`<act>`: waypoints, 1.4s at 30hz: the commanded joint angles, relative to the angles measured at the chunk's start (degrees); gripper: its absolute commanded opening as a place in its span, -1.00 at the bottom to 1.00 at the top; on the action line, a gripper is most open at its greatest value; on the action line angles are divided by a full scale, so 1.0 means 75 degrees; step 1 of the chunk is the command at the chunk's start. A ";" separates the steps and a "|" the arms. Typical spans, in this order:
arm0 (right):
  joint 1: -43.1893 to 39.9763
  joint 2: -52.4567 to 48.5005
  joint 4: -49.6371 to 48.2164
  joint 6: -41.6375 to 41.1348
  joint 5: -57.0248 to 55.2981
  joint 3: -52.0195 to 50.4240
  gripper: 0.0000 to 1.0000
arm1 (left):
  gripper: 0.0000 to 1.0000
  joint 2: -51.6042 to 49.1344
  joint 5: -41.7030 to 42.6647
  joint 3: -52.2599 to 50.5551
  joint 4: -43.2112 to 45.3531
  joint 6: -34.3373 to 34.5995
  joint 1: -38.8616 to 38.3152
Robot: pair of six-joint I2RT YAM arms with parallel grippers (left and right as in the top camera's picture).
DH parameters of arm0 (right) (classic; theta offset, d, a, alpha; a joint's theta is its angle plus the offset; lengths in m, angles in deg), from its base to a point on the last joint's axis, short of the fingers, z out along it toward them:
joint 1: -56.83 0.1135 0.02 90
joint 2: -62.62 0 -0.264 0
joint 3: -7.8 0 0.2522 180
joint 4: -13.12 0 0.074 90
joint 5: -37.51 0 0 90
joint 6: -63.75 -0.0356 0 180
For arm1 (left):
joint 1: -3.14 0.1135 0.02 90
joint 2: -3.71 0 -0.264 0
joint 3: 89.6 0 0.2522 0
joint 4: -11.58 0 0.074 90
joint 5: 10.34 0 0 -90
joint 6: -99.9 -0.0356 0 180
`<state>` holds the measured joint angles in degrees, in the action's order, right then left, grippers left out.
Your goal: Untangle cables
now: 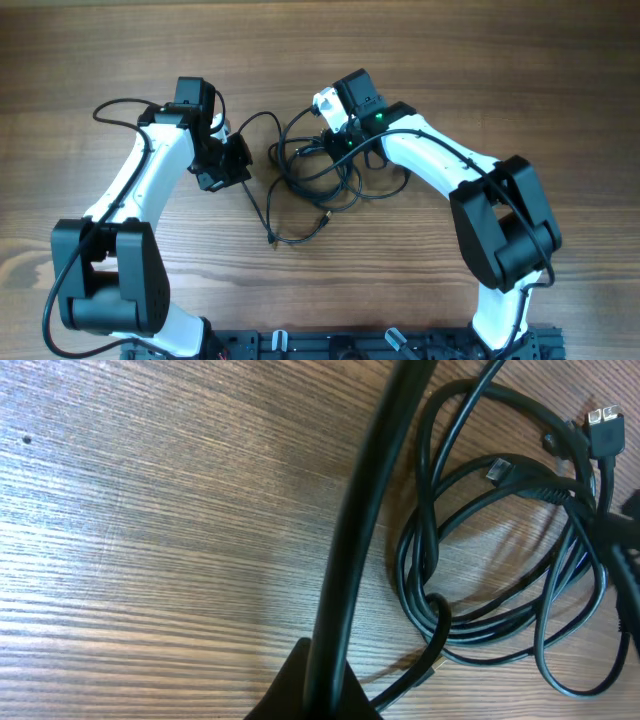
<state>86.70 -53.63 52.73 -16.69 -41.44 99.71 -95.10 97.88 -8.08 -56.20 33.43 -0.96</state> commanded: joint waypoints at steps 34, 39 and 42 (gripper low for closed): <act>-0.0023 0.2241 0.2483 -0.0510 0.2398 0.0280 -0.91 | 0.18 0.1574 0.3934 -0.0035 0.0781 -0.4715 0.0035; -0.0073 0.2244 0.2623 -0.0466 0.2818 0.0283 -0.91 | 0.13 0.1556 0.2882 -0.0041 0.0717 -0.4677 -0.0003; -0.0079 0.2247 0.2739 -0.0265 0.3351 0.0283 -0.91 | 0.13 0.1553 0.2250 -0.0044 0.0723 -0.4590 -0.0003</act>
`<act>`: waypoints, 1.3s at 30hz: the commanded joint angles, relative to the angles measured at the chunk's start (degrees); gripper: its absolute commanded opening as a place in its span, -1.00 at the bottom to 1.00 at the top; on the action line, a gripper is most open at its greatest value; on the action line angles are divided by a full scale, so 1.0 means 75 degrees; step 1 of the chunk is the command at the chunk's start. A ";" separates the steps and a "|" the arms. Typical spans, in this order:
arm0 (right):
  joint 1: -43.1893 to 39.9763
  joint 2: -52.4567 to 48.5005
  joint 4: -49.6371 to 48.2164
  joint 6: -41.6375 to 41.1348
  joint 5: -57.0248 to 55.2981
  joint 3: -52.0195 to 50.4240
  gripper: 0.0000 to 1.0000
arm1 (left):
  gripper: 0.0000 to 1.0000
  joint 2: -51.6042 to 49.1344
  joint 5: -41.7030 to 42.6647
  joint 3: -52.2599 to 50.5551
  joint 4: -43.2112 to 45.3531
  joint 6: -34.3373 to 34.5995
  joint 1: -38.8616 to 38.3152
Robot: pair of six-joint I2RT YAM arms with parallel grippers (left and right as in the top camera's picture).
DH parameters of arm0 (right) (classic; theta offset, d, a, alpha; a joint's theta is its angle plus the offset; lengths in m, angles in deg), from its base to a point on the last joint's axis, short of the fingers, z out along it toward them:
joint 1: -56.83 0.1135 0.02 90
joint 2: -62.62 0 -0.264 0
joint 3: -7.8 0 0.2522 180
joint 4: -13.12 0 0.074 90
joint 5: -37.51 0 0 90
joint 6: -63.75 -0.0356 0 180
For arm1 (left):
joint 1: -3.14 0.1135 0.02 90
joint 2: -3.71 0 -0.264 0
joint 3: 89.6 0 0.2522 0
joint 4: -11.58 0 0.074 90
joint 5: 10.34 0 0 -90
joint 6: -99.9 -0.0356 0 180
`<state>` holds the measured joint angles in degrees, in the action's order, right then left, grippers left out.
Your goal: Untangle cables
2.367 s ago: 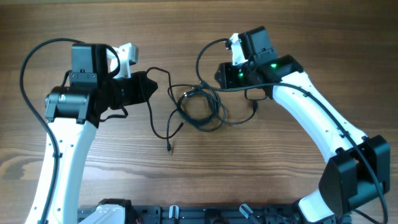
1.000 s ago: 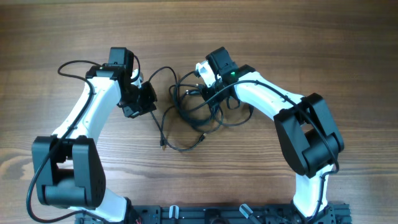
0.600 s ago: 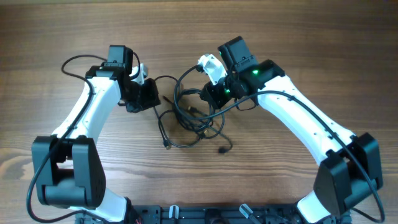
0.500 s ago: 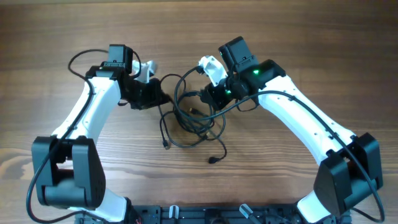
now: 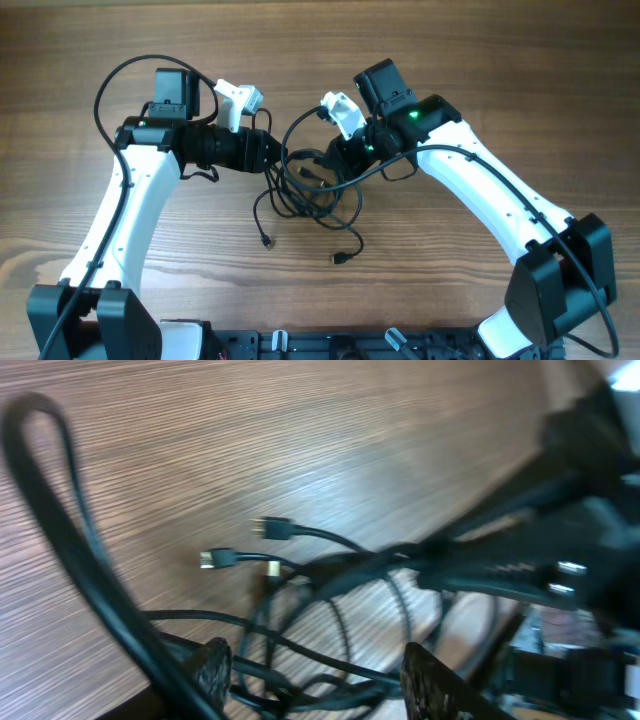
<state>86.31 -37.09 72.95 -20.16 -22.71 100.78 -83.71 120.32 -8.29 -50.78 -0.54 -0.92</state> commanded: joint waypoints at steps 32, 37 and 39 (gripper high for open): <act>-0.0443 0.0096 0.0111 0.0055 0.1996 0.0143 -0.91 | 0.24 -0.1207 -0.0460 -0.0023 -0.0519 -0.1058 -0.0143; -0.0443 0.0096 0.0192 0.0224 0.2378 0.0146 -0.91 | 0.16 -0.1320 -0.0530 -0.0023 -0.0341 -0.0962 -0.0146; -0.0443 0.0096 0.0274 0.0440 0.2903 0.0146 -0.91 | 0.09 -0.1320 -0.0883 -0.0023 0.0006 -0.0350 -0.0146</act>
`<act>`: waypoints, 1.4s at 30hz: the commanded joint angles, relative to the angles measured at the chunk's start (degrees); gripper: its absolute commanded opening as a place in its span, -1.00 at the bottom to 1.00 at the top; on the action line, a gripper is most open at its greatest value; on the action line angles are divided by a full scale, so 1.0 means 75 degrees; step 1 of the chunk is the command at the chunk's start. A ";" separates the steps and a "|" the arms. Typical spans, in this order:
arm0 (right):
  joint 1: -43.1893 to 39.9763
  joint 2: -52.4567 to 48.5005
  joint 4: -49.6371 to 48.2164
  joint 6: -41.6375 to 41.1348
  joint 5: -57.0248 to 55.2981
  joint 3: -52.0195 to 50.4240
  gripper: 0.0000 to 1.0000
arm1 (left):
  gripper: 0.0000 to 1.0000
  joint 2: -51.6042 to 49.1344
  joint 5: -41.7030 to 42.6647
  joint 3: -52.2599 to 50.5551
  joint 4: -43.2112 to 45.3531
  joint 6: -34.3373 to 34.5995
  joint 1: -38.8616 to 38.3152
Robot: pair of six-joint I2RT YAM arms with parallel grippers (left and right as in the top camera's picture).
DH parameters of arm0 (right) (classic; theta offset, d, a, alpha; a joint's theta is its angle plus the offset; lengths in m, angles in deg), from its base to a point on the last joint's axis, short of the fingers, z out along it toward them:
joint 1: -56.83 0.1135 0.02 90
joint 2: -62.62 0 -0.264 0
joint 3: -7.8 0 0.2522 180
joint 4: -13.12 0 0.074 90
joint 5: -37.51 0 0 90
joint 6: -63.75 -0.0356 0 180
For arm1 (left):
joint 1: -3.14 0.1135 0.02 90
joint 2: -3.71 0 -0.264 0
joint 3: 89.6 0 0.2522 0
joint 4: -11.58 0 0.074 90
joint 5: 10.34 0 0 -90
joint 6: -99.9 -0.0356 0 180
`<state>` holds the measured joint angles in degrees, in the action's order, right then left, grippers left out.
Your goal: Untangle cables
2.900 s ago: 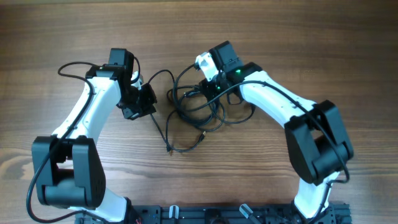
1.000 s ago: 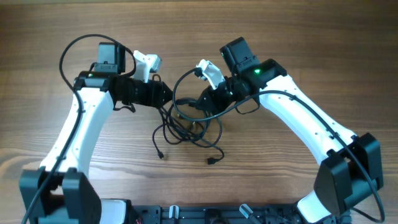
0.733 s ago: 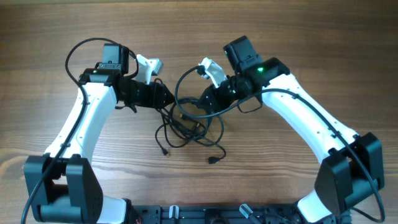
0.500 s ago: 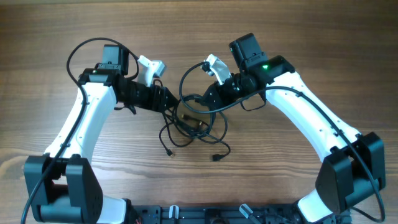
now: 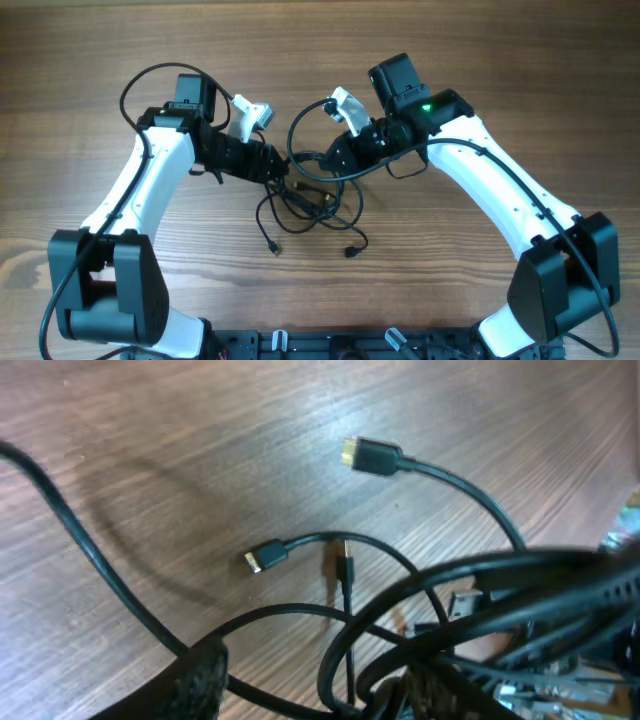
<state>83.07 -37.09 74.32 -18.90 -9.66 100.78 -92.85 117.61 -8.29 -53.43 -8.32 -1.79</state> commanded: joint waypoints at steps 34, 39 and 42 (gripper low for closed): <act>-0.1172 0.0181 -0.0306 -0.4508 -0.3978 0.0146 0.46 | 0.01 -0.0108 -0.0877 -0.0323 0.0950 0.1480 -0.1172; -0.1288 0.0178 -0.0076 -0.3751 -0.3850 0.0143 0.54 | 0.10 -0.0108 -0.1142 -0.0772 0.0959 0.1207 -0.1469; -0.1288 0.0178 -0.0050 -0.3579 -0.3850 0.0143 0.54 | 0.18 -0.0117 -0.1250 -0.0962 0.1195 0.1052 -0.1594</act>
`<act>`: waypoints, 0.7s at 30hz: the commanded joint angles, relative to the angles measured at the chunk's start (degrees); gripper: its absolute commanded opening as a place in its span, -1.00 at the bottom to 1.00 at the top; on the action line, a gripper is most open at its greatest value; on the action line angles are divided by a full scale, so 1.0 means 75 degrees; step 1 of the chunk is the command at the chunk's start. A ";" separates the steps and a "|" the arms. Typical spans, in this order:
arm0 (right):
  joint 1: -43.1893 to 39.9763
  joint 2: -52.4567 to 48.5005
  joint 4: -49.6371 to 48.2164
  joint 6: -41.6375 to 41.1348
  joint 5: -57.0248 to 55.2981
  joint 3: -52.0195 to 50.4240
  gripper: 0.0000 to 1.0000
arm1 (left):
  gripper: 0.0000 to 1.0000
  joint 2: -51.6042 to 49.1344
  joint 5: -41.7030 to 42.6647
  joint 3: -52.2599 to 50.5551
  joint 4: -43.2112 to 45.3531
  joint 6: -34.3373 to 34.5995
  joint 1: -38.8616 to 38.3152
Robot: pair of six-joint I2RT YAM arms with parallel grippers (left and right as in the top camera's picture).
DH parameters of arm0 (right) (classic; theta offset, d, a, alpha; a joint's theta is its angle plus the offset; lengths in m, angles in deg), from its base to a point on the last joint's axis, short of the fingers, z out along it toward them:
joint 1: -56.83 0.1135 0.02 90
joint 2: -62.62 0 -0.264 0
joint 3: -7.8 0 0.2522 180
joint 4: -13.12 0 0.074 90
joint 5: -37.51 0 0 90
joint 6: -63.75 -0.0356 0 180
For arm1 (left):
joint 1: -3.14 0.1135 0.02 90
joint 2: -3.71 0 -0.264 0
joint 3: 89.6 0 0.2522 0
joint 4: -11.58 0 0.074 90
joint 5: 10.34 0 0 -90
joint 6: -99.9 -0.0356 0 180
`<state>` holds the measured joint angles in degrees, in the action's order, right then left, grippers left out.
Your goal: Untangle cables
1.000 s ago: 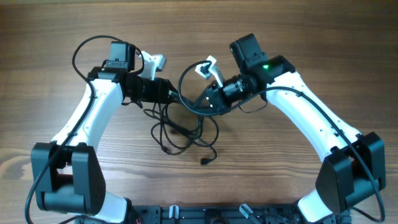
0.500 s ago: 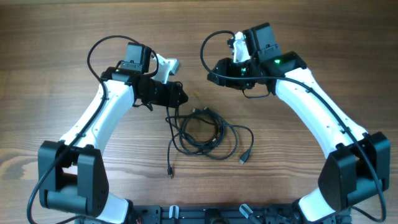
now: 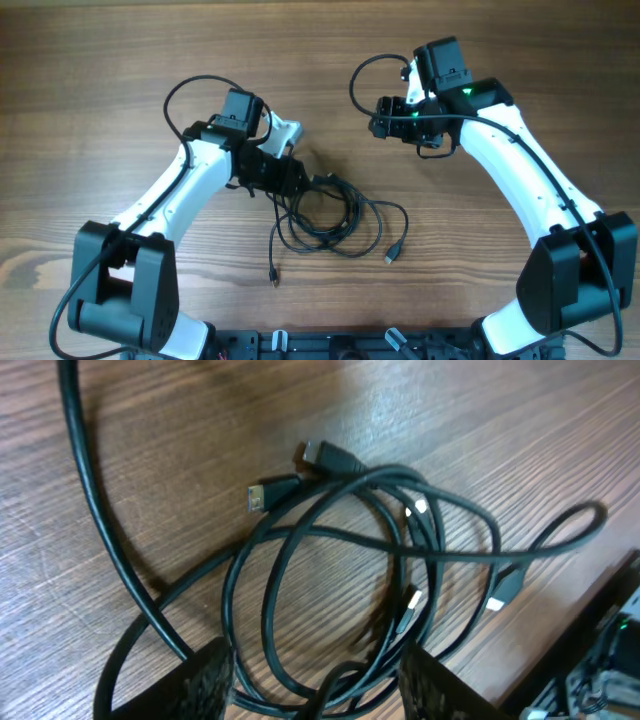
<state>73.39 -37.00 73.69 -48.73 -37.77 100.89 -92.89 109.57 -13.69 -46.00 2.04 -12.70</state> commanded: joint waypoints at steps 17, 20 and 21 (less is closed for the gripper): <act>0.0003 0.0166 0.0029 0.0402 -0.0102 0.0122 0.54 | -0.63 -0.0565 -0.1990 -0.0796 0.1772 0.0391 -0.0953; 0.0003 0.0166 -0.0009 0.0402 -0.0099 0.0122 0.55 | -0.85 -0.0297 -0.2145 -0.0478 0.1702 0.0930 -0.0938; 0.0003 0.0166 -0.0012 0.0405 -0.0102 0.0122 0.55 | -0.87 -0.0102 -0.2142 -0.0274 0.1585 0.1017 -0.0930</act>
<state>73.39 -37.00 73.80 -46.52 -37.79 100.89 -96.47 95.38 -18.87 -33.19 5.08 -19.85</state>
